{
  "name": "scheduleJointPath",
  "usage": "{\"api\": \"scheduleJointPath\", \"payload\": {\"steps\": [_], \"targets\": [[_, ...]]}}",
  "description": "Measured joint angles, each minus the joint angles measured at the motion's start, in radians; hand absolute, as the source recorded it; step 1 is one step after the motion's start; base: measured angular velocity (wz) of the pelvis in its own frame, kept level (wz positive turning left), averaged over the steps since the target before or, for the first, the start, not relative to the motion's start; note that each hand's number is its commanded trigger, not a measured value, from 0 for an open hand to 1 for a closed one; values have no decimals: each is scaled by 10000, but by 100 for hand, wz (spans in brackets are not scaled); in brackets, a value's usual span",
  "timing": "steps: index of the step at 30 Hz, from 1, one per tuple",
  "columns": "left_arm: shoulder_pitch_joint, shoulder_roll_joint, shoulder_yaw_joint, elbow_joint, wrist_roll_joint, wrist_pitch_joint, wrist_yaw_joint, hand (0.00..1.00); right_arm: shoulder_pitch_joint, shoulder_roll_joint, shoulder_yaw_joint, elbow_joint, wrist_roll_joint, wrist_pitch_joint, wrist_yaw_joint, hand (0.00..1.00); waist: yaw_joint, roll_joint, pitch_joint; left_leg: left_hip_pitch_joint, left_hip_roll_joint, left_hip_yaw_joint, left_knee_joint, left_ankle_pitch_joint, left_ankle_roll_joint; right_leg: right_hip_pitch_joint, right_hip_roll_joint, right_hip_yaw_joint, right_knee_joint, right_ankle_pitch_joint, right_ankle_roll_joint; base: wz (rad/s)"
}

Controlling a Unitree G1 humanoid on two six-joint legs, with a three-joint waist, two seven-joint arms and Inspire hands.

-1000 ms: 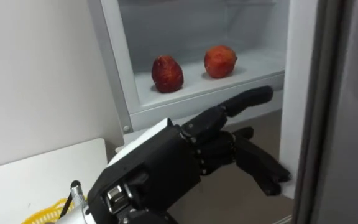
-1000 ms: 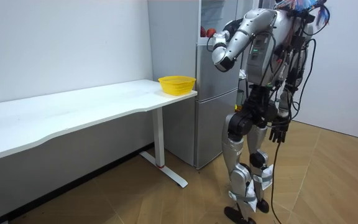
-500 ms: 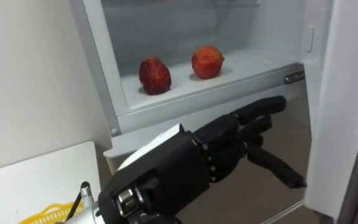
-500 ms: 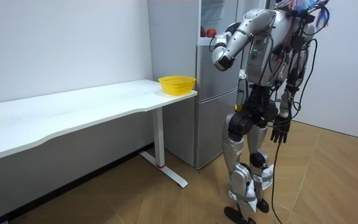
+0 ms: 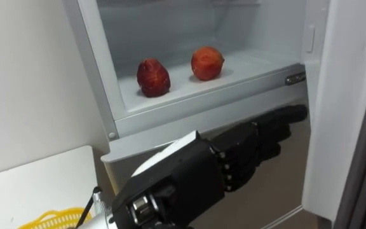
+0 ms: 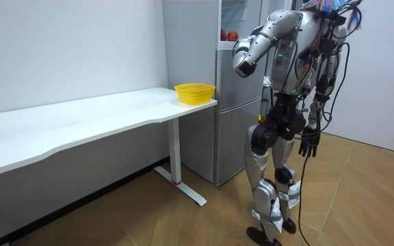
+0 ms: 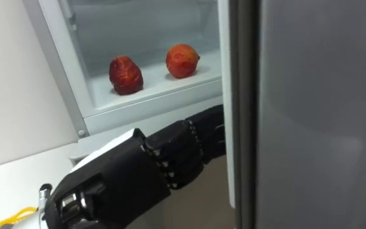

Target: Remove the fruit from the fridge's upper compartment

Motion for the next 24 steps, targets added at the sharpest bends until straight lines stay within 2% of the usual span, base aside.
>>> {"api": "scheduleJointPath", "payload": {"steps": [4, 9, 14, 17, 20, 24], "targets": [[-379, -305, -445, 0, -12, 0, -37, 0, -28, 0, 149, 8, -6, -29, -1, 0, -4, -1, 0, -37, -3, 24, -35, 0, 0, -105, 8, 39, -4, -2, -1, -3], [-615, -527, -509, 41, -11, -3, -41, 0, -77, -8, 152, 8, 8, -26, -21, 0, -22, 0, -1, -119, -6, 39, -32, 0, 0, -218, 29, 123, 14, 0, 0, -6], [-1074, -1132, -1101, 329, -107, -22, 280, 0, -318, -44, 528, 303, 340, -32, -97, 0, -73, 5, -4, -151, -8, 45, -37, 0, 0, -246, 21, 222, 18, 24, -1, -5], [-1505, -1281, -1376, 518, -305, -22, 414, 0, -377, -53, 563, 296, 410, -44, -105, 0, -121, 5, -5, -152, -8, 48, -39, 0, 0, -252, 22, 245, 9, 23, -1, -3], [-1720, -1446, -1446, 679, -309, -22, 500, 0, -471, -87, 746, 287, 579, -49, -120, 0, -257, 10, -7, -177, -5, 48, -39, 0, 0, -296, 27, 261, 16, 23, -1, -2], [-1965, -1552, -1913, 678, -311, -25, 638, 0, -475, -111, 952, 223, 554, -44, -243, 0, -399, 11, -8, -206, -8, 42, -34, 0, 0, -300, 24, 220, 5, 24, -1, 2]]}}
